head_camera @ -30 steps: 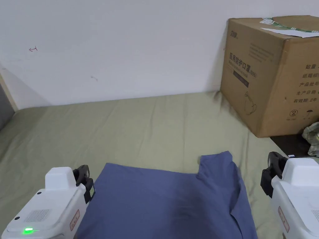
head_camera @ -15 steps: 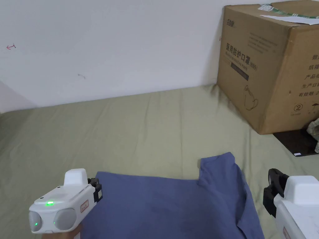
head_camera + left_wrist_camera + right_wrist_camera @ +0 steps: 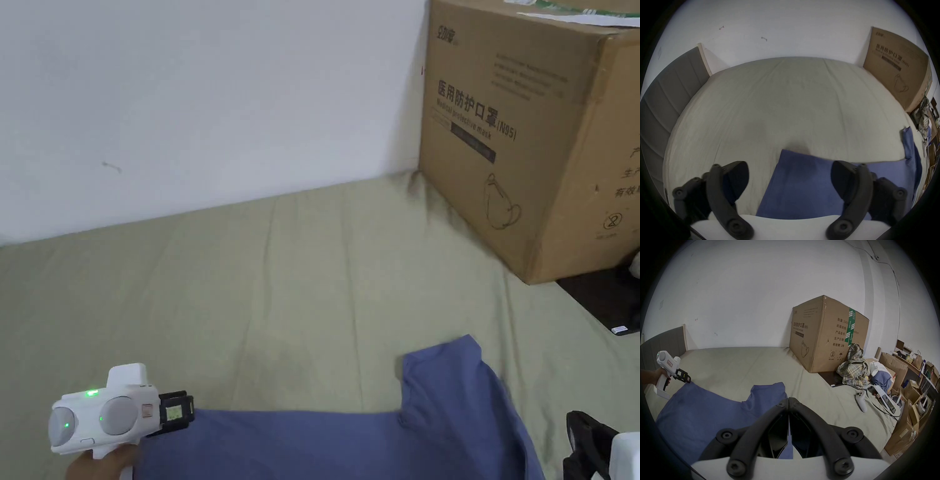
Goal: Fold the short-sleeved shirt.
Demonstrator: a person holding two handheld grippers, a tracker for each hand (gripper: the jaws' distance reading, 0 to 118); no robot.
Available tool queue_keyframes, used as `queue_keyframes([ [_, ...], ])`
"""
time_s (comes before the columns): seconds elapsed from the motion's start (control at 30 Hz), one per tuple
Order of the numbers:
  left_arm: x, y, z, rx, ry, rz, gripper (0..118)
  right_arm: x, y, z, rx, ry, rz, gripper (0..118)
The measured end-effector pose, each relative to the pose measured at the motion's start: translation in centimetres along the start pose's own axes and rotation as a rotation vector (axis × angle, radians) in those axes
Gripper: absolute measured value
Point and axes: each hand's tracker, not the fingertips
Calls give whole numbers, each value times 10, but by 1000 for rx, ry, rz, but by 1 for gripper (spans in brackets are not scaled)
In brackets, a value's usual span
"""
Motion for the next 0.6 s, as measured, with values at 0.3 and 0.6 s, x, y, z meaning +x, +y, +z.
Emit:
queue_keyframes([
  [0.3, 16, -12, -23, -78, -30, -69, 0, 10, 3, -55, -154, 45, -72, 0],
  [0.6, 6, -16, 52, 121, -124, -39, 0, 15, -26, -170, -482, 46, -64, 115],
])
